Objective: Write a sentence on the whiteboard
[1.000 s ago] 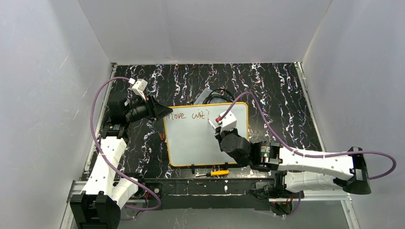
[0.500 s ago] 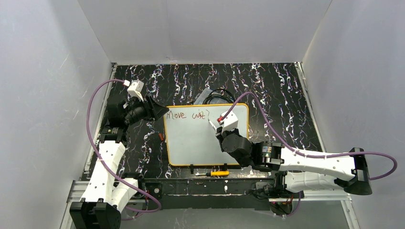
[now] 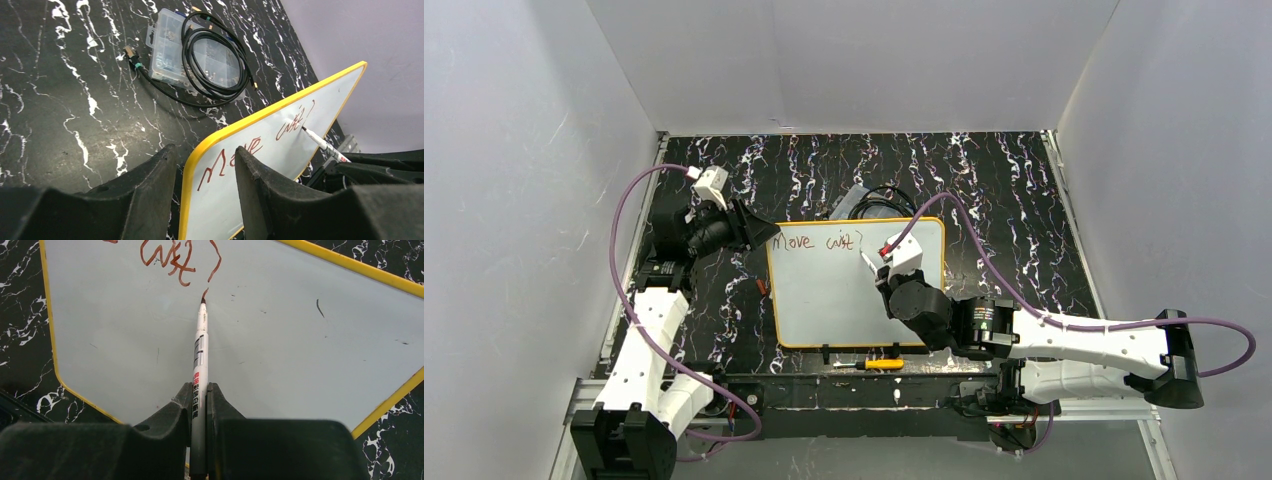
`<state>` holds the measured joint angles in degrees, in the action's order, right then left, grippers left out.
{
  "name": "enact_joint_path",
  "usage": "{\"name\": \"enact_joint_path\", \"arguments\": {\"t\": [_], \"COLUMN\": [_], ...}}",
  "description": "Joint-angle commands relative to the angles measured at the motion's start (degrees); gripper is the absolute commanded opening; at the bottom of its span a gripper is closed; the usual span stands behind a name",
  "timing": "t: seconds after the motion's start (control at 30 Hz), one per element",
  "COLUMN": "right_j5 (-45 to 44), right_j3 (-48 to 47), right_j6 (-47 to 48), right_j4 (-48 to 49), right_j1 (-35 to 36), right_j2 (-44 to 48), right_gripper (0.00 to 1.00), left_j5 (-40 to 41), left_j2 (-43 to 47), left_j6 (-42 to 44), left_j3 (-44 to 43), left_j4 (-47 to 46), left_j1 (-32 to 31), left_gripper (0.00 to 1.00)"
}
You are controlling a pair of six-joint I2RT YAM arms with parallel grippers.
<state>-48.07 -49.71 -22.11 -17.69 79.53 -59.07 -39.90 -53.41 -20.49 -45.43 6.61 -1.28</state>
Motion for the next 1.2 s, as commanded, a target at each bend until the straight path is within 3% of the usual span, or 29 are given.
{"name": "enact_joint_path", "arguments": {"t": [0.0,0.37,1.17], "right_j5": [-3.15,-5.38,-9.91], "right_j3": [-0.46,-0.94,-1.38], "right_j6": [0.66,2.57,-2.02], "right_j4": [2.40,5.13,-1.32], "right_j1": [-0.16,-0.16,-0.16], "right_j2": [-0.15,-1.10,0.55], "right_gripper": [0.01,0.01,0.01], "left_j5": [-4.74,-6.68,-5.85], "left_j2": [-0.86,-1.66,-1.51], "left_j6": [-0.78,-1.48,-1.22], "left_j3": [0.17,0.42,0.34], "left_j4": [-2.08,-3.09,-2.62], "left_j1": [-0.12,-0.13,-0.08], "left_gripper": [0.40,0.32,0.29]}}
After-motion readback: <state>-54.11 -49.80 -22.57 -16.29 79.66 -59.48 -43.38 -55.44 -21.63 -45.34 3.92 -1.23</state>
